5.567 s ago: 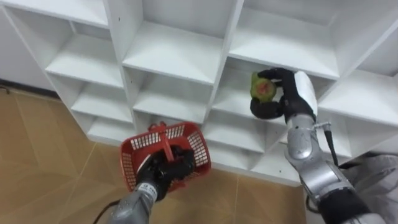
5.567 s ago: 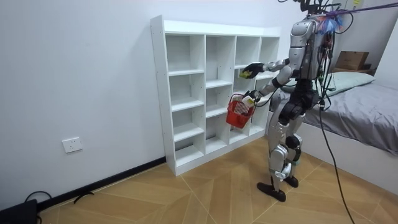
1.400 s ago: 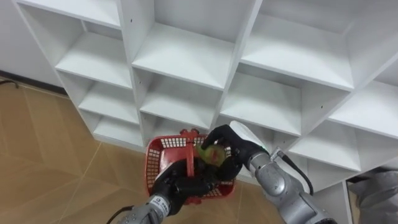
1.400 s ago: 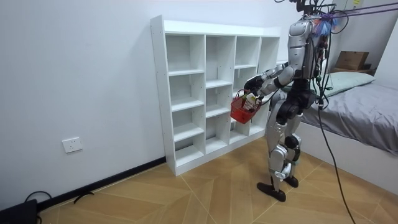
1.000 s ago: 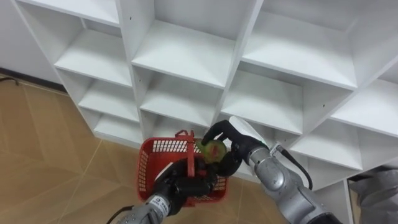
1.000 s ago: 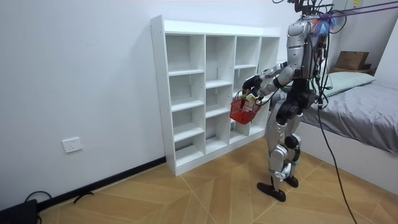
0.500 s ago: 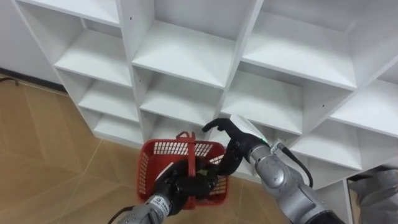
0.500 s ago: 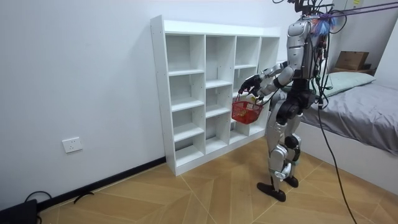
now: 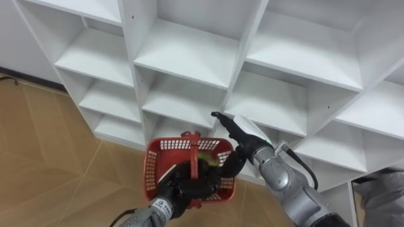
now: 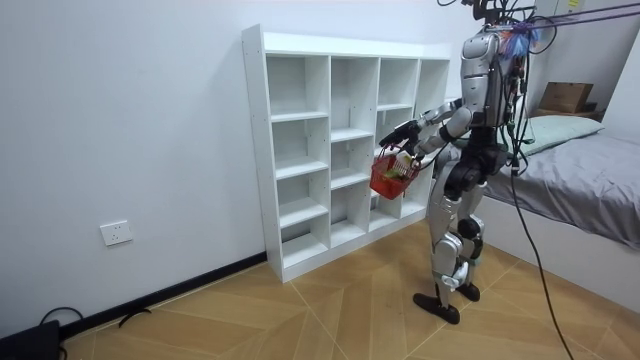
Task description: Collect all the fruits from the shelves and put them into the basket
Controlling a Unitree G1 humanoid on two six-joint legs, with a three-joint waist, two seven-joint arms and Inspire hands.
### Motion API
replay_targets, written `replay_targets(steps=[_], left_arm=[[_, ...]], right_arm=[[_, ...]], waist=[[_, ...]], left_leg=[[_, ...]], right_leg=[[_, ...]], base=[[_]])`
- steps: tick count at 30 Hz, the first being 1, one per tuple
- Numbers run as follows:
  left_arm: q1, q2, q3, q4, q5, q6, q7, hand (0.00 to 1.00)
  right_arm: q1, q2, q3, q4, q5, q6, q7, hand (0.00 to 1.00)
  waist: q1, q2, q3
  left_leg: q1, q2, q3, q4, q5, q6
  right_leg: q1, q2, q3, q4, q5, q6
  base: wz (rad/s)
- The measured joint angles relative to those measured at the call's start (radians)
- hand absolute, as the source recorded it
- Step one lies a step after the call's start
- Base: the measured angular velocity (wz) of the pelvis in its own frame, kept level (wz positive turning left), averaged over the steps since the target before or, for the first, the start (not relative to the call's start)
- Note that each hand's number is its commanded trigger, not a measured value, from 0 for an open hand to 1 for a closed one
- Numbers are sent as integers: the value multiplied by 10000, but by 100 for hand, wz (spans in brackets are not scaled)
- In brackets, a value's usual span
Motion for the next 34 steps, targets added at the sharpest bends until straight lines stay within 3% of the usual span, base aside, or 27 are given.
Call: replay_targets(steps=[4, 7, 11, 13, 15, 19, 23, 27, 31, 34], left_arm=[[91, 68, 145, 11, 0, 2, 36, 100], [266, 169, 533, 11, 23, 28, 139, 100], [685, 446, 1182, 12, 238, 28, 300, 100], [926, 584, 1509, 16, 221, 25, 482, 100], [1159, 756, 1746, 119, 235, 24, 678, 100], [1232, 501, 2714, 1122, 863, 14, 1169, 100], [1252, 422, 3276, 1970, 1019, -275, 1668, 100], [1427, 464, 3400, 2485, 1266, -360, 2146, 100], [1414, 457, 3491, 3749, 1305, -603, 2487, 100], [1723, 456, 3466, 3981, 1643, -636, 2683, 100]], right_arm=[[141, -17, -107, -38, 660, -17, -58, 0], [539, -26, -582, -474, 1425, -111, -252, 0], [1160, -89, -1457, -559, 2329, -674, -820, 0], [1679, -154, -1841, -526, 3181, -860, -1089, 0], [2177, -338, -1978, -508, 3753, -872, -1381, 0], [3171, -341, -2701, -370, 5271, -945, -1875, 0], [3331, -321, -3196, 655, 6889, -1276, -2259, 0], [3430, -298, -3473, 1554, 7602, -1384, -2454, 0], [3612, -236, -3543, 3094, 8746, -1668, -2426, 0], [3620, -234, -3562, 4427, 8942, -1786, -2182, 0]], waist=[[-93, 124, 86], [-204, 218, 105], [-382, 375, 21], [-484, 421, 9], [-551, 543, -57], [-659, 891, -185], [-798, 1015, -171], [-874, 1109, -160], [-930, 1181, -184], [-1170, 1226, -197]], left_leg=[[94, 10, -11, -3, -7, 0], [106, 16, -18, -2, -21, -9], [197, -17, 6, -6, -30, 7], [378, -10, 8, -14, -69, 7], [574, -7, 16, -25, -128, 6], [942, -24, 106, -47, -192, 26], [1225, -8, 271, -49, -215, 21], [1331, -4, 335, -73, -218, 25], [1734, -6, 378, -252, -231, 5], [1740, -10, 341, -254, -257, 3]], right_leg=[[136, -2, -100, -33, 5, -3], [159, 1, -132, -54, 3, 1], [288, -11, -102, -116, -6, 15], [509, 1, -104, -206, -8, 17], [679, 14, -62, -211, -25, 45], [977, -7, 15, -227, -62, 90], [1096, 19, 293, -235, -117, 105], [1130, 39, 430, -198, -128, 105], [1483, 54, 449, -239, -144, 109], [1579, 59, 409, -388, -149, 115]], base=[[0], [0], [1], [2], [-3], [-10], [-12], [-8], [-2], [4]])
